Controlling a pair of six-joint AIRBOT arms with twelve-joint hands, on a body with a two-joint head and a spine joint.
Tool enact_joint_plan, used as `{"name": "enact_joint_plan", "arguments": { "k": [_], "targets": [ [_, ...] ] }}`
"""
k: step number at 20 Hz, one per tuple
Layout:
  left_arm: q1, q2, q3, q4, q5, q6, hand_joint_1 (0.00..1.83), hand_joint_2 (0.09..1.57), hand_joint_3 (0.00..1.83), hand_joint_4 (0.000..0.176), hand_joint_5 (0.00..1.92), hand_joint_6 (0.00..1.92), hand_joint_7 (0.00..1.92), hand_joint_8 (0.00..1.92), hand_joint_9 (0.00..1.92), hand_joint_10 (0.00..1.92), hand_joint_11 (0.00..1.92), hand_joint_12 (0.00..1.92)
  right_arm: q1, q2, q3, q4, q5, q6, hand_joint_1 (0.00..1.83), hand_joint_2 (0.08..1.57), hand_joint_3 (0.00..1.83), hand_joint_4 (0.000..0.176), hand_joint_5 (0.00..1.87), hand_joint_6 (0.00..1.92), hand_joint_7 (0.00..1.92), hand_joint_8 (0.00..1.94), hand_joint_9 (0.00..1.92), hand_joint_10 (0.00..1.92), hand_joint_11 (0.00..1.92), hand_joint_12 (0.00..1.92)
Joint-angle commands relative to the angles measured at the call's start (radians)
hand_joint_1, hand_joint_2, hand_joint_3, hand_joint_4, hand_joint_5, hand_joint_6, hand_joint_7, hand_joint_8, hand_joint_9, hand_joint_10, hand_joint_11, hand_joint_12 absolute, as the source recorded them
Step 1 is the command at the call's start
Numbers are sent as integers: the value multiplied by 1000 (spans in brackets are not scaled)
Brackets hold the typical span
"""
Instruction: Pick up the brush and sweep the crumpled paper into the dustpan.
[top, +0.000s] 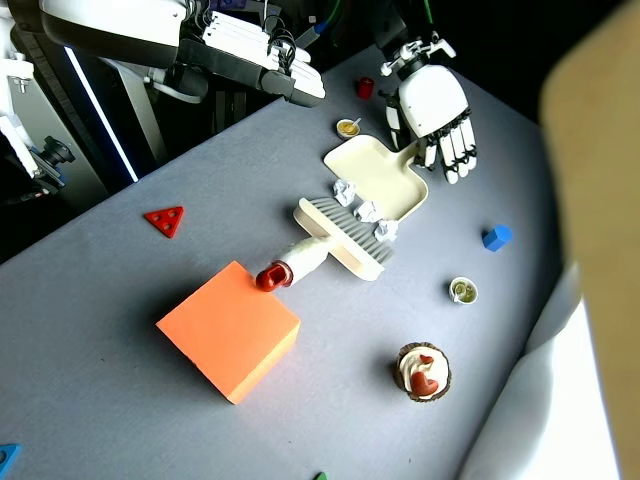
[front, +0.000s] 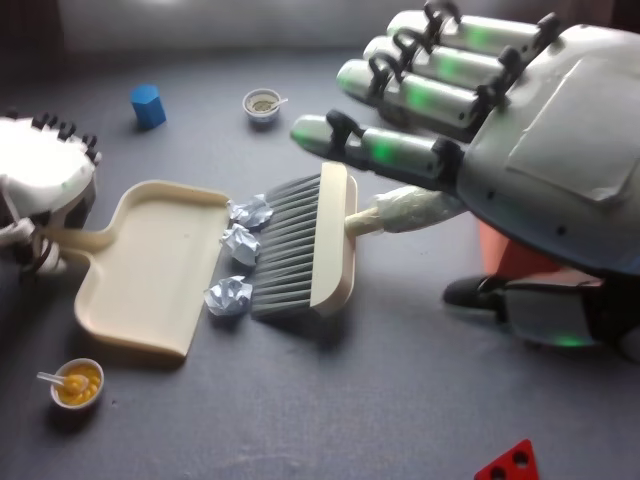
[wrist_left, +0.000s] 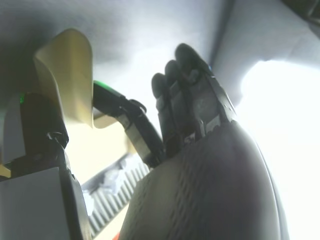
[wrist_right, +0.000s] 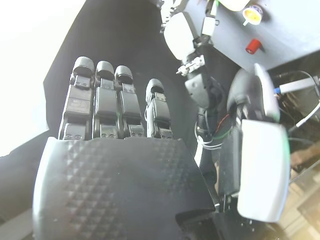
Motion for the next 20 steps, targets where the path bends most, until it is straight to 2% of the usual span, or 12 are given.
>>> {"name": "enact_joint_plan", "arguments": {
  "k": [1, 3, 5, 8, 9, 12, 14, 16, 20],
  "targets": [
    [-17, 6, 2, 34, -59, 17, 1162, 1070, 0, 0, 1088, 795, 370, 1, 316, 3, 292, 196, 14, -10, -4, -21, -176, -35, 921, 993, 0, 0, 15, 4, 39, 0, 92, 0, 103, 1],
    [-20, 18, 5, 28, -56, 17, 1150, 1081, 1, 0, 1063, 839, 367, 4, 304, 1, 277, 178, 4, -64, 3, 48, -242, -104, 1010, 988, 0, 0, 31, 8, 58, 7, 109, 7, 118, 8],
    [-54, 2, 24, 25, -42, 38, 1131, 1092, 1, 0, 1039, 881, 359, 2, 295, 2, 254, 165, -24, -110, -2, 63, -362, -157, 1064, 979, 0, 0, 47, 10, 95, 16, 157, 20, 181, 36],
    [-67, -3, 36, 22, -21, 43, 1144, 1086, 0, 0, 1054, 855, 356, 0, 301, 1, 323, 189, -65, -192, -9, 77, -531, -184, 1154, 936, 0, 0, 120, 6, 207, 9, 246, 9, 224, 54],
    [-77, -9, 41, 25, -10, 43, 1113, 1097, 1, 0, 1026, 903, 336, 0, 289, 0, 310, 179, -76, -214, -10, 92, -586, -197, 1154, 944, 0, 0, 101, 0, 175, 1, 219, 1, 208, 47],
    [-86, -13, 47, 23, -9, 43, 1117, 1093, 0, 0, 1038, 886, 365, 3, 309, 3, 318, 176, -114, -280, 1, 93, -740, -222, 1171, 936, 0, 0, 108, 3, 166, 0, 217, 0, 192, 39],
    [-99, -16, 57, 29, 6, 43, 1101, 1106, 2, 0, 1008, 934, 328, 2, 279, 0, 318, 178, -151, -311, 11, 101, -808, -231, 1187, 936, 0, 0, 108, 1, 147, 0, 203, 0, 178, 33],
    [-111, -22, 69, 37, 13, 43, 1117, 1091, 0, 0, 1045, 874, 351, 7, 296, 5, 323, 181, -185, -322, 15, 81, -830, -222, 1157, 931, 0, 0, 98, 0, 129, 1, 183, 0, 184, 36],
    [-125, -28, 81, 42, 18, 43, 1107, 1100, 0, 0, 1022, 913, 338, 1, 260, 2, 297, 159, -251, -389, 41, 36, -892, -199, 1149, 934, 0, 0, 110, 5, 146, 3, 190, 1, 159, 27]
  ]
}}
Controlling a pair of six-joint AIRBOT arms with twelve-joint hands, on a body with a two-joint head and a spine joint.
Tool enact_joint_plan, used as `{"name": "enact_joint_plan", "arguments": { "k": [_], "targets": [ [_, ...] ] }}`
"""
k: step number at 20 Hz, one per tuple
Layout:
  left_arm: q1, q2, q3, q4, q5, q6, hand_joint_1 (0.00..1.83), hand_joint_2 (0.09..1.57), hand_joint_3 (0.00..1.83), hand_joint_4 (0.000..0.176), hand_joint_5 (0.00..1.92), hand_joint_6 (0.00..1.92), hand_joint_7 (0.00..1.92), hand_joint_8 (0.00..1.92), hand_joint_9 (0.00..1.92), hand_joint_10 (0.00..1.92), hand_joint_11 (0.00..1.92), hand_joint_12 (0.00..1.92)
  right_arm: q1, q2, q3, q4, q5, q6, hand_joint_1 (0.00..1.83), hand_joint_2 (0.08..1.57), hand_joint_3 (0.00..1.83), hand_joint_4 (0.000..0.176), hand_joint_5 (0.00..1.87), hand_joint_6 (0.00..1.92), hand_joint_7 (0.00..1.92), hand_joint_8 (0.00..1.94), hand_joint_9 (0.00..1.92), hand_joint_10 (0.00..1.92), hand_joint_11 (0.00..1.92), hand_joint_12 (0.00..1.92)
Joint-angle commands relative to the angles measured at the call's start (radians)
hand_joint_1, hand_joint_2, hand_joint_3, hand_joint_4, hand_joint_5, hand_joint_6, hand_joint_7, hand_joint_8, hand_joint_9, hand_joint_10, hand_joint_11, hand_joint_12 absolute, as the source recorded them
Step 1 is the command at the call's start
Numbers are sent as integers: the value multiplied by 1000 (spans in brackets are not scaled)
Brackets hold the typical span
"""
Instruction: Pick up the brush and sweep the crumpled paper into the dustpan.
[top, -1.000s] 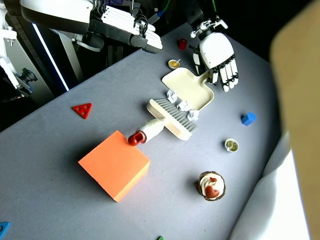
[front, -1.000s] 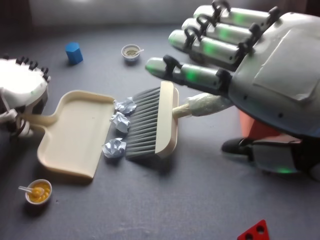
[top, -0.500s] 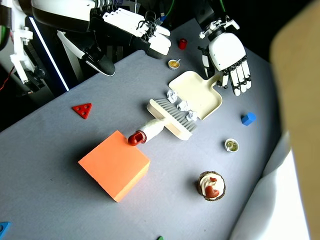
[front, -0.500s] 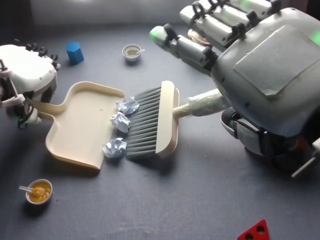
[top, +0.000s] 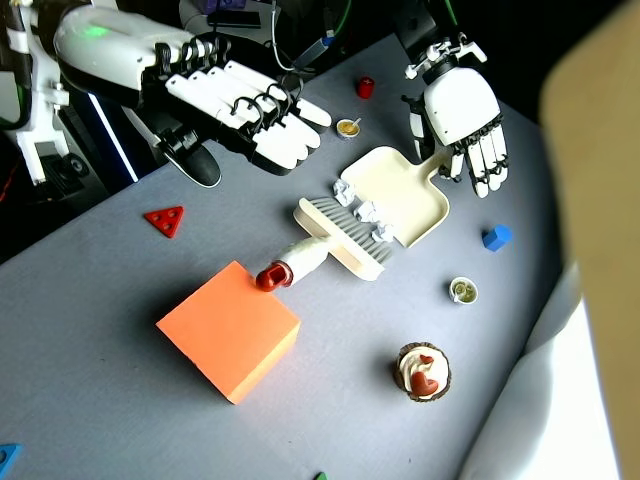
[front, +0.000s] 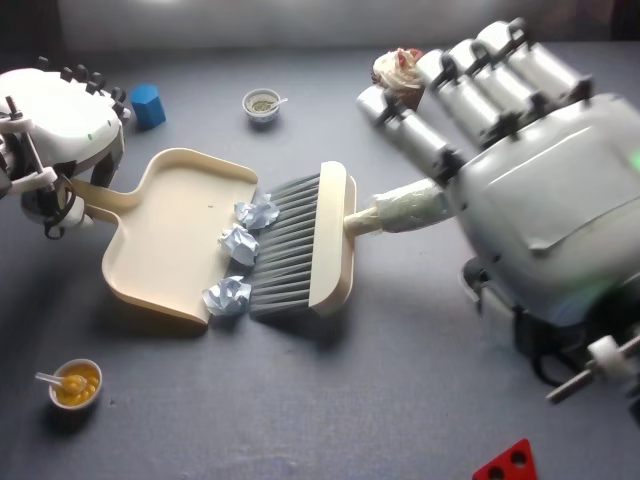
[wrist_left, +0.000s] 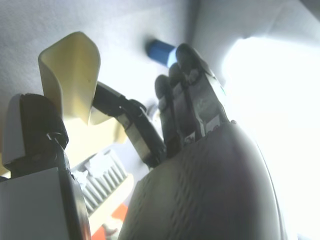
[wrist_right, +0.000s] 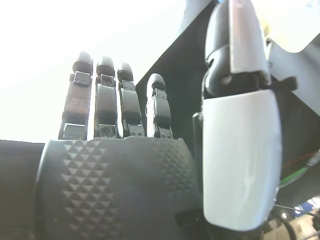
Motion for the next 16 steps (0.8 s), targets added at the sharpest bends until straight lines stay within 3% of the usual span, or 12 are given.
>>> {"name": "enact_joint_plan", "arguments": {
  "k": [1, 6, 9, 16],
  "targets": [
    [-12, 3, 11, 26, -87, 8, 1107, 1100, 0, 0, 1022, 913, 338, 1, 260, 2, 297, 159, 7, -6, 1, -121, -96, -2, 1149, 934, 0, 0, 110, 5, 146, 3, 190, 1, 159, 27],
    [-15, 8, 4, 21, -83, 8, 1123, 1090, 0, 0, 1046, 872, 367, 2, 301, 3, 321, 188, -79, -138, 76, -190, -215, -9, 1165, 936, 0, 0, 59, 0, 82, 1, 145, 3, 177, 35],
    [-15, 13, -9, 14, -91, 8, 1101, 1095, 1, 0, 1031, 898, 347, 1, 294, 0, 297, 176, -86, -223, 143, -192, -238, -24, 1144, 936, 0, 0, 61, 1, 86, 3, 145, 3, 175, 34],
    [-14, 20, -27, 3, -105, 8, 1099, 1097, 2, 0, 1027, 904, 333, 3, 262, 1, 257, 158, -77, -334, 269, -182, -239, -24, 1146, 934, 1, 0, 63, 0, 85, 2, 142, 5, 180, 36]
  ]
}}
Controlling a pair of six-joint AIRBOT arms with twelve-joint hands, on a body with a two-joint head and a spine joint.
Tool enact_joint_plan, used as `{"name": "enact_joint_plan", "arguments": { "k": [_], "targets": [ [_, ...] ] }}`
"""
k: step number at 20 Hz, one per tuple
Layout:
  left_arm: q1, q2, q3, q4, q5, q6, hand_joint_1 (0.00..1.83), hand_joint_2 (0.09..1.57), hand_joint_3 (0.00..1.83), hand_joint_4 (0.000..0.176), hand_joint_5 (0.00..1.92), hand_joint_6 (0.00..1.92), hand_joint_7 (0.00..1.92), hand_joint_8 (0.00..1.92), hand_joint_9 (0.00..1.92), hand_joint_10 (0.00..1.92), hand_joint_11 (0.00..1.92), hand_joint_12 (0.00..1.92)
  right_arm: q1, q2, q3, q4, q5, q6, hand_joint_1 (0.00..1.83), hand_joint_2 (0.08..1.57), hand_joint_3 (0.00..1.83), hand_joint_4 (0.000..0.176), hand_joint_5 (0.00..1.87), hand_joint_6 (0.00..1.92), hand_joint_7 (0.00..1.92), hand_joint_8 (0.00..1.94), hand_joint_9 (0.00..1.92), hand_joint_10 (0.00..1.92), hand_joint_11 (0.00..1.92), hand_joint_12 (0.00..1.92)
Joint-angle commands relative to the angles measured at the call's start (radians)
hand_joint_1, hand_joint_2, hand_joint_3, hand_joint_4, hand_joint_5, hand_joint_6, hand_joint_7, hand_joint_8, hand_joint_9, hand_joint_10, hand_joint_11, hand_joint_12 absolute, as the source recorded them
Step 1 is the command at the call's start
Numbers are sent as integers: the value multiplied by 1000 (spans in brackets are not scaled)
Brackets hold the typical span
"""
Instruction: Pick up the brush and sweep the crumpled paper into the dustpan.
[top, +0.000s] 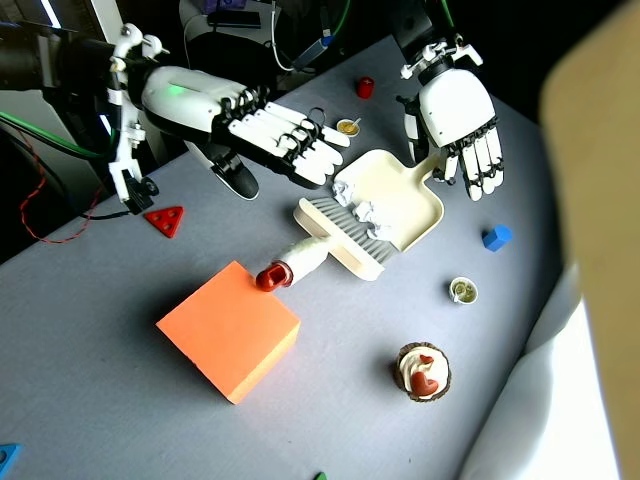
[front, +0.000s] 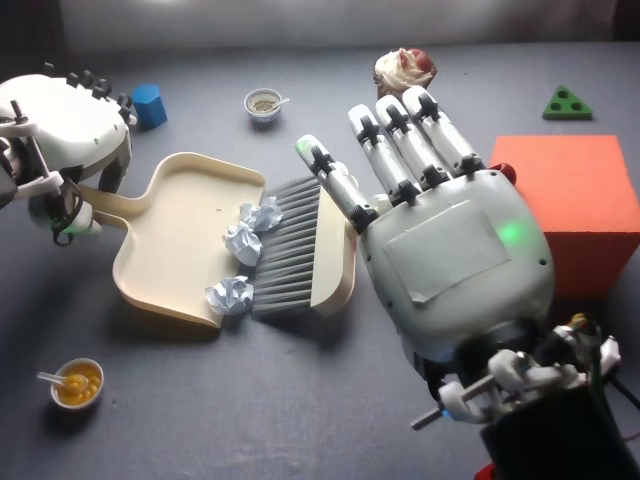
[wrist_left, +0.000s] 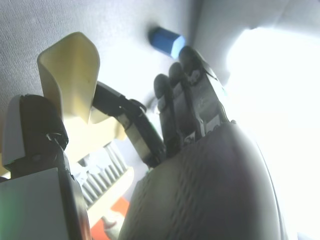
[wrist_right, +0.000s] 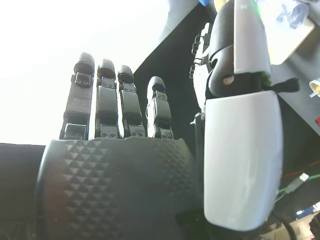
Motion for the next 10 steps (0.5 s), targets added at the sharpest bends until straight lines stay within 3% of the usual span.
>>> {"name": "enact_joint_plan", "arguments": {
  "k": [1, 10],
  "targets": [
    [-12, 15, 2, 24, -97, 8, 1123, 1090, 0, 0, 1045, 873, 335, 2, 267, 1, 273, 172, 14, -2, 3, -95, -77, -7, 1138, 938, 3, 0, 61, 1, 73, 0, 131, 0, 178, 35],
    [-11, 21, -3, 11, -104, 8, 1099, 1096, 2, 0, 1029, 901, 329, 8, 286, 0, 277, 215, 11, -97, 143, -56, -76, 8, 1124, 946, 3, 0, 70, 1, 95, 5, 143, 3, 196, 43]
  ]
}}
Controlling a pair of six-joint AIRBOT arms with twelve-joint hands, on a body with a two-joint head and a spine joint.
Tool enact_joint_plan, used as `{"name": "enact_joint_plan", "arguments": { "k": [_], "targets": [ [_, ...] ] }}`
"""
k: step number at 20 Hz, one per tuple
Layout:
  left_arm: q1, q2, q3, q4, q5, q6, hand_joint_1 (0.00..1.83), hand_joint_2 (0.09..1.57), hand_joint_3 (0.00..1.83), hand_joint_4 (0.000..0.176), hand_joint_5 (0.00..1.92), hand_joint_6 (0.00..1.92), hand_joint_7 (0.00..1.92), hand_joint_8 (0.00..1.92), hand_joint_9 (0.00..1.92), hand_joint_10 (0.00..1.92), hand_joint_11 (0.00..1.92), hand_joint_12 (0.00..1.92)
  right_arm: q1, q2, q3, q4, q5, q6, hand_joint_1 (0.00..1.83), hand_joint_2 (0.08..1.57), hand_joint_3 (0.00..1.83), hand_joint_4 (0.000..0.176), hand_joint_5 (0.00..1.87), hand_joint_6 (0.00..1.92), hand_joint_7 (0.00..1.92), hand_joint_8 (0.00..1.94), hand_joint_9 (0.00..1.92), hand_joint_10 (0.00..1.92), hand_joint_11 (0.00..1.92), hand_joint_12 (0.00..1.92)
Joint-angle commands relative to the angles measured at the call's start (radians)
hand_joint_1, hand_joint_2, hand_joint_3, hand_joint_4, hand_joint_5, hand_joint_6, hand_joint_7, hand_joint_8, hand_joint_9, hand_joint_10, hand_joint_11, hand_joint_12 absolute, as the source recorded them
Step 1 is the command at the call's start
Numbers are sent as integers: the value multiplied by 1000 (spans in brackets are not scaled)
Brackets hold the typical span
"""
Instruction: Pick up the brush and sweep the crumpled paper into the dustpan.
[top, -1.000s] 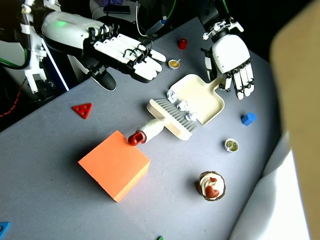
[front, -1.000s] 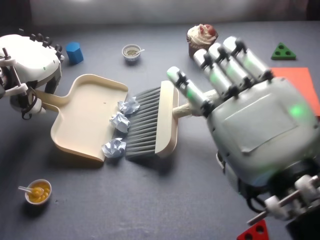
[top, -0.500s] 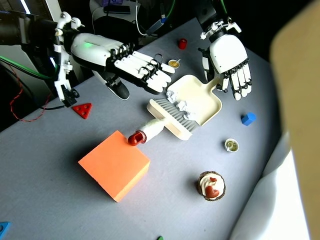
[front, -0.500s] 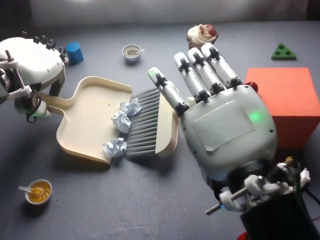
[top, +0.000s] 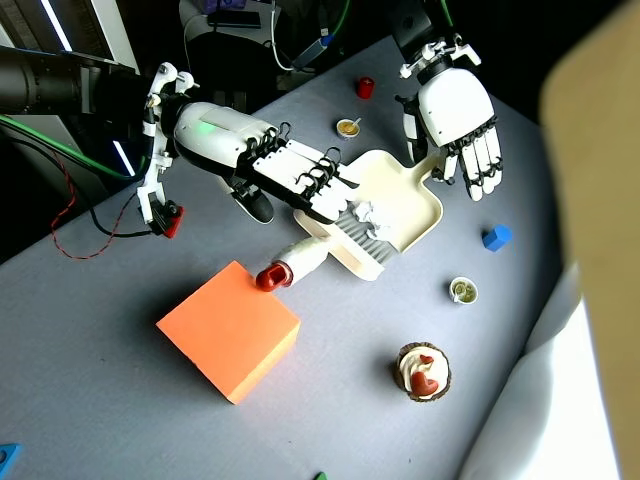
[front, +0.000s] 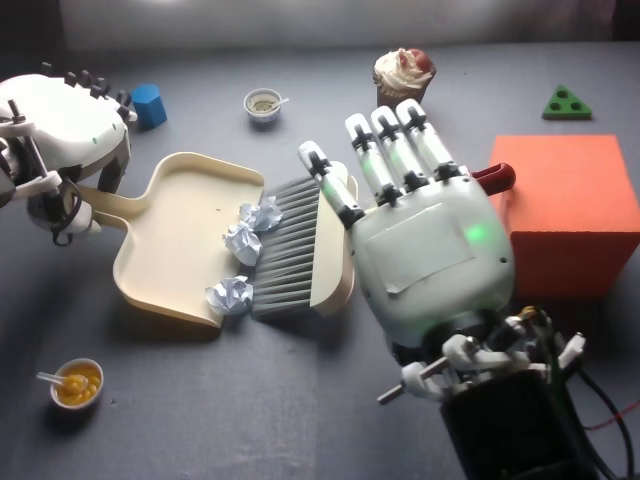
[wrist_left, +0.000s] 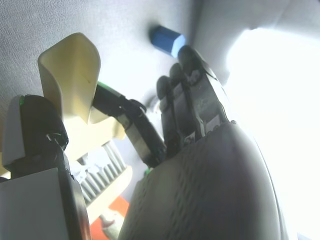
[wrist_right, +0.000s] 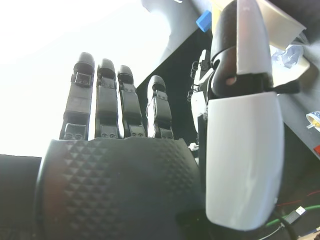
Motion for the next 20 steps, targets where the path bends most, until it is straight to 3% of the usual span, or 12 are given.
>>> {"name": "enact_joint_plan", "arguments": {
  "k": [1, 13, 20],
  "targets": [
    [-11, 19, -1, 21, -99, 8, 1107, 1088, 0, 0, 1049, 869, 356, 10, 299, 3, 297, 224, 12, -5, 9, -90, -76, 0, 1133, 948, 3, 0, 73, 2, 90, 2, 132, 0, 186, 38],
    [-11, 35, 1, 9, -109, 8, 1124, 1092, 1, 0, 1039, 882, 329, 1, 258, 0, 221, 213, 10, -62, 200, -23, -66, 37, 1098, 954, 2, 0, 109, 8, 112, 7, 163, 6, 216, 50],
    [-11, 36, 4, 7, -113, 8, 1118, 1097, 2, 0, 1027, 902, 316, 1, 248, 1, 196, 217, 9, -89, 268, -14, -57, 88, 1101, 962, 1, 0, 113, 8, 101, 1, 149, 1, 205, 43]
  ]
}}
